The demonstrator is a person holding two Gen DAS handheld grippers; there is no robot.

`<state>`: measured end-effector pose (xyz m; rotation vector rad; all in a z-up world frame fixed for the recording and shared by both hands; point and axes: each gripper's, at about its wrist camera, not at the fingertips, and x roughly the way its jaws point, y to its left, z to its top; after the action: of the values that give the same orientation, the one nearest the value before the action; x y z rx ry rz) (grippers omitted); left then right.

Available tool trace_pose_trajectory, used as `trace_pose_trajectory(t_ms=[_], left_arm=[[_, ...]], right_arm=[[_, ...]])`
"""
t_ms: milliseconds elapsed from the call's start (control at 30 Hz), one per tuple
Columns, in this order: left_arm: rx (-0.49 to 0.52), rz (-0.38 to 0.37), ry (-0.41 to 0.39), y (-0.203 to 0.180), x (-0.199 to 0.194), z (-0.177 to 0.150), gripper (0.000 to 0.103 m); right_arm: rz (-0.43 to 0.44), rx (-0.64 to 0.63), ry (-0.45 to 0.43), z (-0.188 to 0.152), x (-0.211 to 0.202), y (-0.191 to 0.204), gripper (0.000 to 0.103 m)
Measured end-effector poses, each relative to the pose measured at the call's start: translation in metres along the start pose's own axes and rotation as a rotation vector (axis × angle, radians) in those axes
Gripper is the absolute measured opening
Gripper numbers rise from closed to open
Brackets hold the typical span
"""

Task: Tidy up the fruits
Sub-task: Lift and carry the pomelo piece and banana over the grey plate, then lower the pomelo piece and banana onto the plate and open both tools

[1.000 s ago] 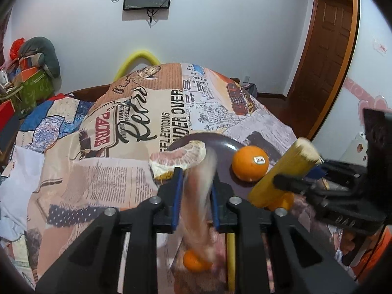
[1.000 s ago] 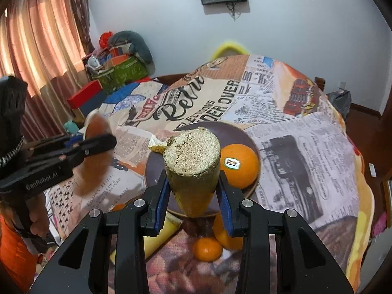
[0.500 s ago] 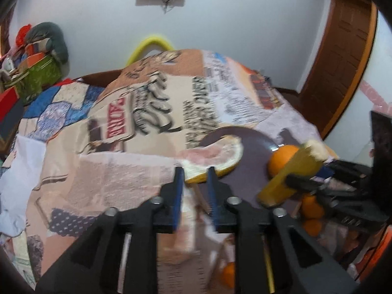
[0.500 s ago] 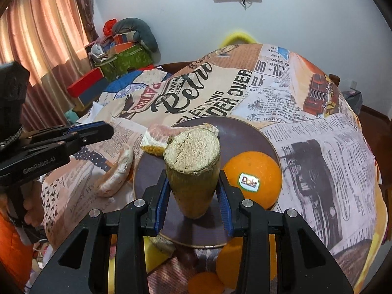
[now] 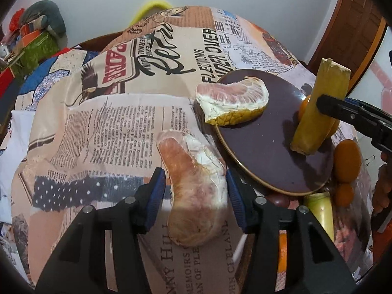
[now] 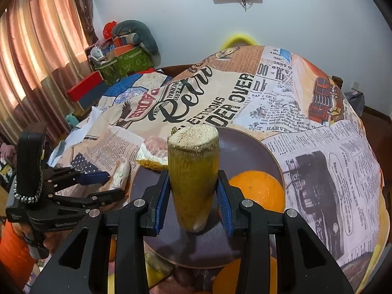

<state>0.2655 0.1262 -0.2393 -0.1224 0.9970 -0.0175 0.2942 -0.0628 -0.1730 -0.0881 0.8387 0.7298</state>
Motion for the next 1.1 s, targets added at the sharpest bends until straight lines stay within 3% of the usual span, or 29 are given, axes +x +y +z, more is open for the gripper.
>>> trace_pose_trajectory(t_ms=[167,400,567,1100], left_arm=[[-0.017,0.009,-0.029,0.001,0.004,0.006,0.045],[0.003,0.005,-0.089,-0.006,-0.016,0.018,0.023],[0.015,0.022,-0.101,-0.010,-0.013,0.024,0.020],[0.014,-0.060,-0.209,-0.038,-0.032,0.053,0.015]], right_arm=[[-0.003,0.013,0.000,0.003,0.004,-0.004,0.034],[-0.004,0.026,0.003,0.007,0.009,-0.008,0.034],[-0.012,0.025,0.016,0.009,0.017,-0.009,0.034],[-0.016,0.011,0.042,0.007,0.028,-0.011,0.035]])
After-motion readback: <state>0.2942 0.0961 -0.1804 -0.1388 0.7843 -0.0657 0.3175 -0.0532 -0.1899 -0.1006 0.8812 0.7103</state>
